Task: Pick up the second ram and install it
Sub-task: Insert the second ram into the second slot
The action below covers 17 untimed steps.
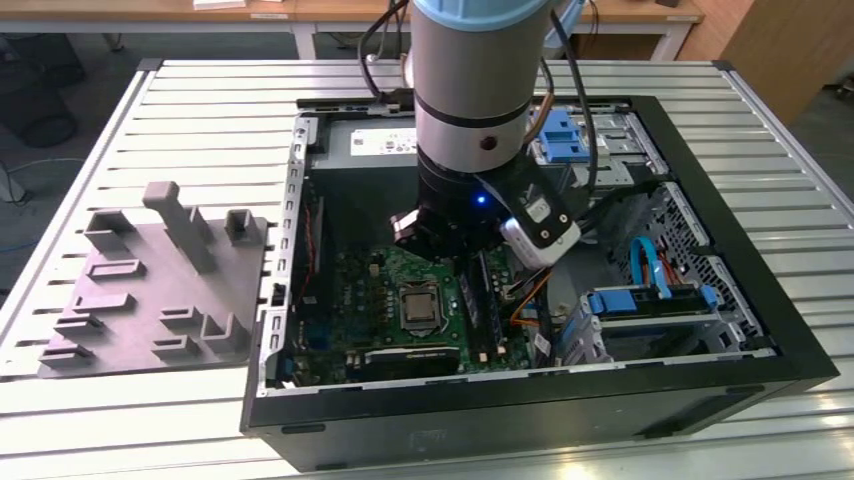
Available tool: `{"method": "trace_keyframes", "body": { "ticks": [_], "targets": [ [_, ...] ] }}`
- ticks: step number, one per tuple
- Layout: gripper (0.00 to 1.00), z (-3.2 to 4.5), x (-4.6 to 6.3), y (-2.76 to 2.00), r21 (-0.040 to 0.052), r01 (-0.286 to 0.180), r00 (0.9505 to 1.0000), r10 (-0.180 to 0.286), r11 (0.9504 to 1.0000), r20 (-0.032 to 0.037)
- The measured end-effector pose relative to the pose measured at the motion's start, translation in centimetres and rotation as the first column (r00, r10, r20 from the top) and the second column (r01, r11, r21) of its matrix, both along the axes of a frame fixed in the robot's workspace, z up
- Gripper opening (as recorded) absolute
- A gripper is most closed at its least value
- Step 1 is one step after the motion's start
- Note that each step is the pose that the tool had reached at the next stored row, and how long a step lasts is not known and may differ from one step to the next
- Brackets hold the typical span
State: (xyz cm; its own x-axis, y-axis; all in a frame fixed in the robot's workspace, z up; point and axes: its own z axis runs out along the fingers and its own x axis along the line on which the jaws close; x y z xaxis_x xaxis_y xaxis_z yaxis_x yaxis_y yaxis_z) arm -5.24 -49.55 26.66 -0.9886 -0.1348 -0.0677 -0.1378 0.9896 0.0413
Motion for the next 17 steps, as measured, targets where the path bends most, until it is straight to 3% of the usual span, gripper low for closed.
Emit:
{"method": "trace_keyframes", "body": {
  "ticks": [12,17],
  "targets": [
    [0.14,-0.04,0.0,0.0,0.0004,0.094,0.9956,-0.094,0.9956,-0.0001],
    [0.14,-0.09,0.0,0.0,0.0202,0.139,0.9903,-0.139,0.9901,-0.0024]
  ]
}}
